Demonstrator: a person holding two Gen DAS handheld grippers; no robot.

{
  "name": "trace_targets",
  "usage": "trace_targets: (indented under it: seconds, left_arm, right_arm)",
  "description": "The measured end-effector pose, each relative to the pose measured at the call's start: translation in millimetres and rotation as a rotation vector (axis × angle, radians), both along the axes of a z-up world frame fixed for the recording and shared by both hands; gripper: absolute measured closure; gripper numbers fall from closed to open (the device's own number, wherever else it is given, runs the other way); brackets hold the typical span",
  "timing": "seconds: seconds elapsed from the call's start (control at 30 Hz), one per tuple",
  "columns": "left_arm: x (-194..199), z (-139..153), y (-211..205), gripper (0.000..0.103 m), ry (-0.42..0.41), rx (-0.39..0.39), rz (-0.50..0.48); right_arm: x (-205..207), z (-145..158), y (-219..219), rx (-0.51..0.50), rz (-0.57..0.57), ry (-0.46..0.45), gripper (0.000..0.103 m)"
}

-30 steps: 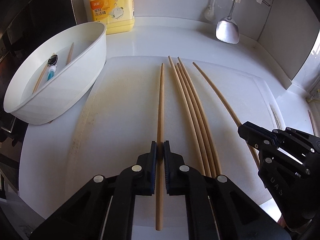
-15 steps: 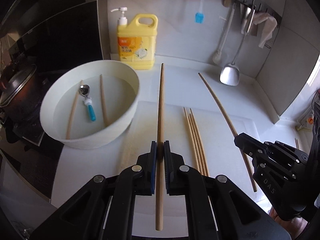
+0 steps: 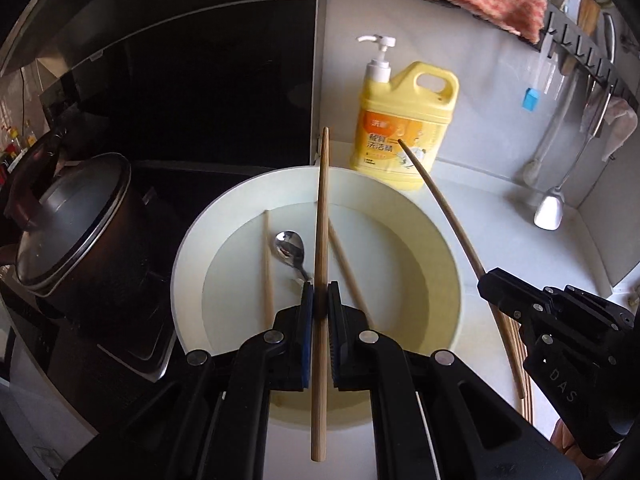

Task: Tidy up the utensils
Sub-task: 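Carry both held chopsticks over the basin and open both tools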

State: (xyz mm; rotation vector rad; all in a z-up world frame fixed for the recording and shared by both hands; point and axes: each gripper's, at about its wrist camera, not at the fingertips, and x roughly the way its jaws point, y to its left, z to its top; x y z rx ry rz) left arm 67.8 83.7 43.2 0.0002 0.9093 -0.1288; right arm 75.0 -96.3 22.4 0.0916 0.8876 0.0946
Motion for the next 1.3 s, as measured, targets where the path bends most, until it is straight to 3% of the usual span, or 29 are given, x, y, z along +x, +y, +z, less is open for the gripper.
trace_targets:
  seconds: [0.2,0.6,0.8,0.97,1.03,1.17,1.27,1.3]
  left_arm:
    - [39.4,-28.5,22.0,0.095,0.07,-0.005,-0.022]
    - [65.3,-79.3,37.3,0.095,0.192,-0.011,-0.073]
    - [68.8,-90.6,39.1,0.095,0.233,-0.012,-0.082]
    - [68.7,-86.2,40.2,0.095,0.227,0.003,-0.062]
    - [67.3,-81.4,42.3,0.089,0.218,0.002,-0.047]
    - [59.1,-65.5,51.1,0.038,0.166,0.009,0.005]
    - [51.9,-54.0,56.2,0.032,0.134,0.021,0.041]
    - [49.3,-51.2,57.4,0.028,0.131,0.026,0.054]
  right_arm:
    - [45.6,-29.1,26.3,0.025,-0.015,0.078,0.097]
    - [79.0,-75.0,43.2,0.03,-0.062,0.244,0.097]
    - [84.5,-86.9,46.3,0.019,-0.066,0.303,0.096]
    - [84.7,-83.1,47.1,-0.002,-0.071,0.294,0.095]
    - [81.8,-76.4,45.7,-0.013,-0.077,0.274,0.078]
    - [72.4,-58.4,38.8,-0.041,-0.095,0.219,0.075]
    - [61.1,-45.4,31.9,-0.041,-0.108,0.181,0.073]
    - [56.5,-42.2,29.4,-0.038,-0.111,0.174,0.069]
